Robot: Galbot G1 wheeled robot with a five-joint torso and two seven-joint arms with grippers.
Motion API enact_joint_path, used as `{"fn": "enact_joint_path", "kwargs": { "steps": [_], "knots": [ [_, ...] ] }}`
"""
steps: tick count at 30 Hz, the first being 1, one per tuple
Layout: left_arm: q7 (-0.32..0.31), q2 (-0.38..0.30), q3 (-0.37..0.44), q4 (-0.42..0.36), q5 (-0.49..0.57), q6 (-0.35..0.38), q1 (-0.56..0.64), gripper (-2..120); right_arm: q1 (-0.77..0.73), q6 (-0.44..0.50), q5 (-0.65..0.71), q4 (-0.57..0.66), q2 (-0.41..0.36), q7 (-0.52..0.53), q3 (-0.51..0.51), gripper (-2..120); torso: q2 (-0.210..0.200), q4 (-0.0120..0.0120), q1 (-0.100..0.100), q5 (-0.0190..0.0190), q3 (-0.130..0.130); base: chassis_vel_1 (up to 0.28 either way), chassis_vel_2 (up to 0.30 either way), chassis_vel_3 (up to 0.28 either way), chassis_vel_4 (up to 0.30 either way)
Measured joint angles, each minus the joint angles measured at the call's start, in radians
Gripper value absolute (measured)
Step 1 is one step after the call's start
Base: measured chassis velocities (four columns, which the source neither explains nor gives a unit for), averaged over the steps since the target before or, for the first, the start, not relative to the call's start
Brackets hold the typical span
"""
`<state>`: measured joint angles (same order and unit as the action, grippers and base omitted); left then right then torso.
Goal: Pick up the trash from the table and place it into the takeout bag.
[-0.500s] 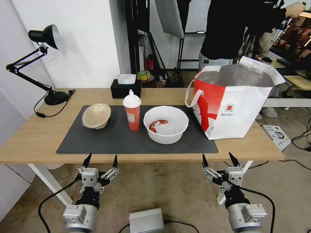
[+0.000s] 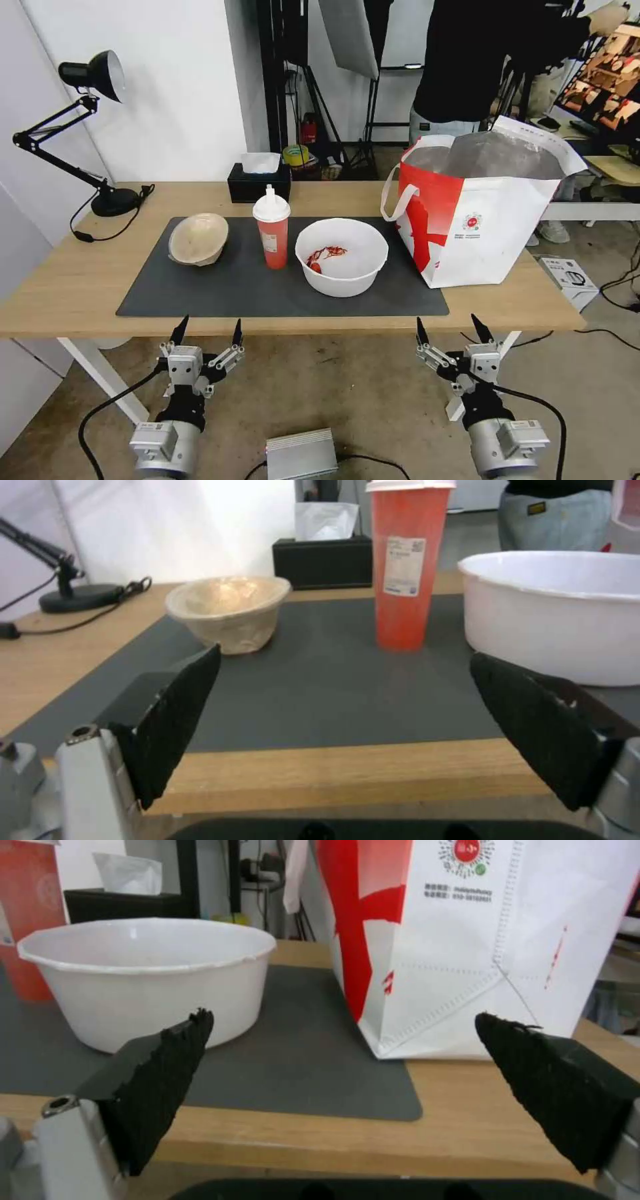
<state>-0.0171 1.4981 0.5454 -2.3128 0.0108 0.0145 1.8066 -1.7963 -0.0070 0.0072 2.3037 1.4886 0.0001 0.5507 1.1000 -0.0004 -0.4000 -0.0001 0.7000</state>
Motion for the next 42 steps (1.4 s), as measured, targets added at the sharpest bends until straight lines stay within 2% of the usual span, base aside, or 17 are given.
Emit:
{"fn": "enact_joint_path", "kwargs": {
  "steps": [1, 2, 4, 6, 8, 9, 11, 12, 16, 17, 21, 22, 24, 27, 33, 42],
  "knots": [
    [-0.065, -0.009, -0.02, -0.059, 0.046, 0.056, 0.03, 100, 0.004, -0.01, 0.008, 0.004, -0.012, 0.001, 0.001, 100, 0.0, 0.0, 0.0, 0.0008, 0.0, 0.0, 0.0, 0.0, 0.0],
    [-0.098, -0.014, -0.03, -0.088, 0.07, 0.084, 0.044, 100, 0.012, -0.029, 0.022, 0.012, -0.032, 0.003, 0.005, 100, 0.0, 0.0001, 0.0, 0.0005, 0.0, 0.0, 0.0, 0.0, 0.0],
    [-0.106, -0.015, -0.033, -0.095, 0.076, 0.091, 0.048, 100, 0.013, -0.031, 0.024, 0.013, -0.034, 0.003, 0.005, 100, 0.0, 0.0002, 0.0, 0.0005, 0.0, 0.0, 0.0, 0.0, 0.0],
    [-0.172, -0.025, -0.053, -0.153, 0.124, 0.149, 0.078, 100, 0.036, -0.074, 0.057, 0.035, -0.08, 0.009, 0.015, 100, 0.0, 0.0003, 0.0, 0.0003, 0.0, 0.0, 0.0, 0.0, 0.0],
    [-0.193, -0.028, -0.06, -0.171, 0.139, 0.166, 0.091, 100, 0.048, -0.1, 0.077, 0.046, -0.108, 0.013, 0.02, 100, 0.0, 0.0003, 0.0, 0.0007, 0.0, 0.0, 0.0, 0.0, 0.0],
    [-0.192, -0.028, -0.059, -0.173, 0.138, 0.164, 0.096, 100, 0.068, -0.143, 0.109, 0.065, -0.152, 0.018, 0.028, 100, 0.0, 0.0006, 0.0, 0.0001, 0.0, 0.0, 0.0, 0.0, 0.0],
    [-0.244, -0.043, -0.074, -0.195, 0.184, 0.198, 0.124, 100, 0.106, -0.225, 0.172, 0.102, -0.238, 0.029, 0.044, 100, 0.0, 0.0006, 0.0, 0.0005, 0.0, 0.0, 0.0, 0.0, 0.0],
    [-0.244, -0.043, -0.074, -0.195, 0.184, 0.198, 0.124, 100, 0.106, -0.225, 0.172, 0.102, -0.238, 0.029, 0.044, 100, 0.0, 0.0006, 0.0, 0.0005, 0.0, 0.0, 0.0, 0.0, 0.0],
    [-0.255, -0.046, -0.076, -0.198, 0.193, 0.203, 0.124, 100, 0.18, -0.381, 0.291, 0.174, -0.401, 0.049, 0.075, 100, 0.0, 0.0004, 0.0, 0.0002, 0.0, 0.0, 0.0, 0.0, 0.0],
    [-0.255, -0.046, -0.076, -0.198, 0.193, 0.203, 0.124, 100, 0.18, -0.381, 0.291, 0.174, -0.401, 0.049, 0.075, 100, 0.0, 0.0004, 0.0, 0.0002, 0.0, 0.0, 0.0, 0.0, 0.0],
    [-0.253, -0.049, -0.075, -0.195, 0.192, 0.2, 0.123, 100, 0.238, -0.507, 0.387, 0.201, -0.532, 0.065, 0.099, 100, 0.0, 0.0004, 0.0, 0.0002, 0.0, 0.0, 0.0, 0.0, 0.0],
    [-0.253, -0.049, -0.075, -0.195, 0.192, 0.2, 0.123, 100, 0.238, -0.507, 0.387, 0.201, -0.532, 0.065, 0.099, 100, 0.0, 0.0004, 0.0, 0.0002, 0.0, 0.0, 0.0, 0.0, 0.0],
    [-0.252, -0.05, -0.075, -0.193, 0.19, 0.199, 0.122, 100, 0.267, -0.561, 0.433, 0.201, -0.592, 0.069, 0.104, 100, 0.0, 0.0007, 0.0, -0.0003, 0.0, 0.0, 0.0, 0.0, 0.0],
    [-0.25, -0.051, -0.075, -0.192, 0.189, 0.196, 0.121, 100, 0.281, -0.563, 0.458, 0.201, -0.612, 0.054, 0.098, 100, 0.0, 0.0005, 0.0, 0.0003, 0.0, 0.0, 0.0, 0.0, 0.0],
    [-0.248, -0.059, -0.076, -0.19, 0.19, 0.191, 0.116, 100, 0.312, -0.506, 0.508, 0.201, -0.633, -0.005, 0.097, 100, 0.0, 0.0003, 0.0, 0.0001, 0.0, 0.0, 0.0, 0.0, 0.0],
    [-0.245, -0.066, -0.083, -0.189, 0.193, 0.191, 0.109, 100, 0.422, -0.376, 0.62, 0.197, -0.751, -0.135, 0.097, 100, 0.0, 0.0005, 0.0, 0.0, 0.0, 0.0, 0.0, 0.0, 0.0]
  ]
}}
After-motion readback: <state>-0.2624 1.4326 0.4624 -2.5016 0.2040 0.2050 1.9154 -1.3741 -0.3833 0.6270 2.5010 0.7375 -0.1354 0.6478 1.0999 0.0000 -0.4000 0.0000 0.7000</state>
